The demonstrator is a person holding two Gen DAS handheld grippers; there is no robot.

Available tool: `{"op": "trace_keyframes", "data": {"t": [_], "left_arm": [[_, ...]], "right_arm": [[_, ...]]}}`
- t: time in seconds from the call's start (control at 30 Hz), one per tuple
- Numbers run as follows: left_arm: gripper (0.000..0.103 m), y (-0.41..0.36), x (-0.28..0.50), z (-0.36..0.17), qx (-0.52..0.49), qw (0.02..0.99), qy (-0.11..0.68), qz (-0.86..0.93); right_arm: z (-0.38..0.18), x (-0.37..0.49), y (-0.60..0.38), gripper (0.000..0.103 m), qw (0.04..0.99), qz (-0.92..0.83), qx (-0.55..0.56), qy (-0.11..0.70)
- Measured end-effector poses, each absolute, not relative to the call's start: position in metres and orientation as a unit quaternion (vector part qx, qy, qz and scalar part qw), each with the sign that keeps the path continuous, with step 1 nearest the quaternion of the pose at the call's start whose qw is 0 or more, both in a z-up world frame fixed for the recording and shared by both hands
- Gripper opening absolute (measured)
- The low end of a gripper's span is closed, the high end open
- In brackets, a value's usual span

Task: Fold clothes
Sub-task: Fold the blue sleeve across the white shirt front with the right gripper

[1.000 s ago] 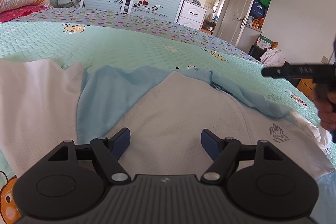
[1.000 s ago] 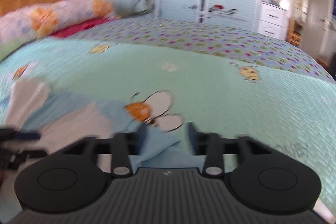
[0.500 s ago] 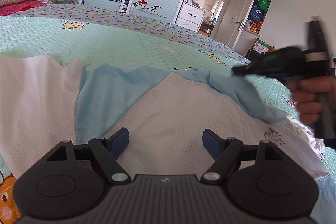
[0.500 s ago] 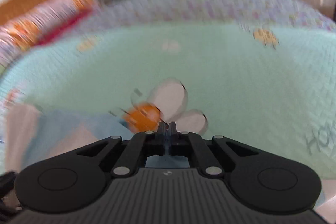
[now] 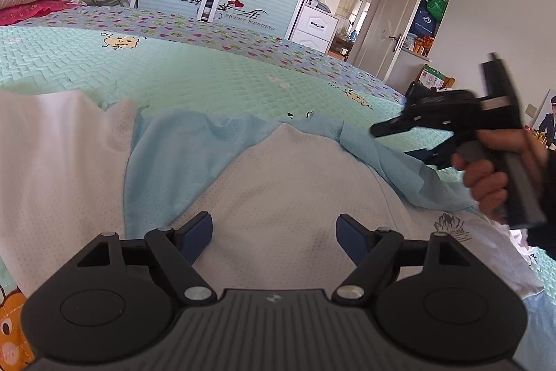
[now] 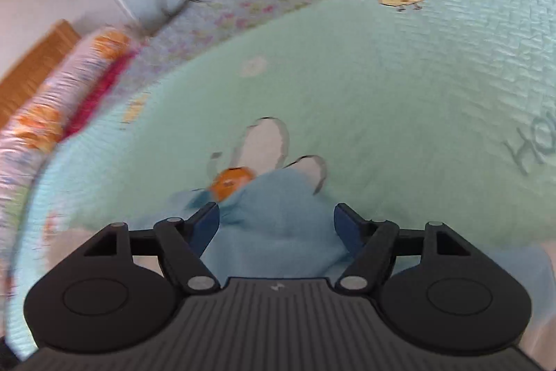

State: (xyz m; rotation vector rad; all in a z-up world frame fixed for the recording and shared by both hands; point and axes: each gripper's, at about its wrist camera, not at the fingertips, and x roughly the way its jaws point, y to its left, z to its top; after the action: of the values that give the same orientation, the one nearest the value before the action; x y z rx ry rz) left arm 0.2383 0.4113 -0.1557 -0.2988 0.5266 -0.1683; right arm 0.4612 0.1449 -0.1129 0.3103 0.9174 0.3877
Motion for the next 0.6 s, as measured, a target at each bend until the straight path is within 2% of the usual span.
{"op": "trace_keyframes", "data": {"t": [0.03,0.07,0.1,0.23,0.37,0.5,0.6], "left_arm": [[0.081,0.412,0.238,-0.156,-0.148,0.951,0.259,-0.083],[0.082,0.412,0.238,-0.156,-0.149,0.951,0.259,-0.084],[0.082,0.412,0.238,-0.156,-0.150,0.951,0.258,-0.084],[0.082,0.412,0.238,-0.155,-0.150,0.950,0.259,-0.084],[0.082,0.411,0.239,-0.155,-0.147,0.951,0.260,-0.083],[0.082,0.411,0.239,-0.155,-0.149,0.951,0.259,-0.084],[0.082,0.412,0.239,-0.156,-0.152,0.950,0.258,-0.085]], "right_arm": [[-0.118,0.471,0.151,0.055,0.863,0.185,0.142,0.449],[-0.119,0.471,0.158,0.012,0.865,0.186,0.128,0.448],[-0.118,0.469,0.164,0.002,0.870,0.186,0.111,0.443],[-0.072,0.418,0.172,0.000,0.921,0.216,0.066,0.317],[-0.032,0.366,0.174,0.005,0.944,0.253,0.020,0.211],[-0.053,0.379,0.180,0.001,0.940,0.230,-0.011,0.251],[-0.047,0.394,0.181,0.000,0.952,0.197,-0.006,0.236]]}}
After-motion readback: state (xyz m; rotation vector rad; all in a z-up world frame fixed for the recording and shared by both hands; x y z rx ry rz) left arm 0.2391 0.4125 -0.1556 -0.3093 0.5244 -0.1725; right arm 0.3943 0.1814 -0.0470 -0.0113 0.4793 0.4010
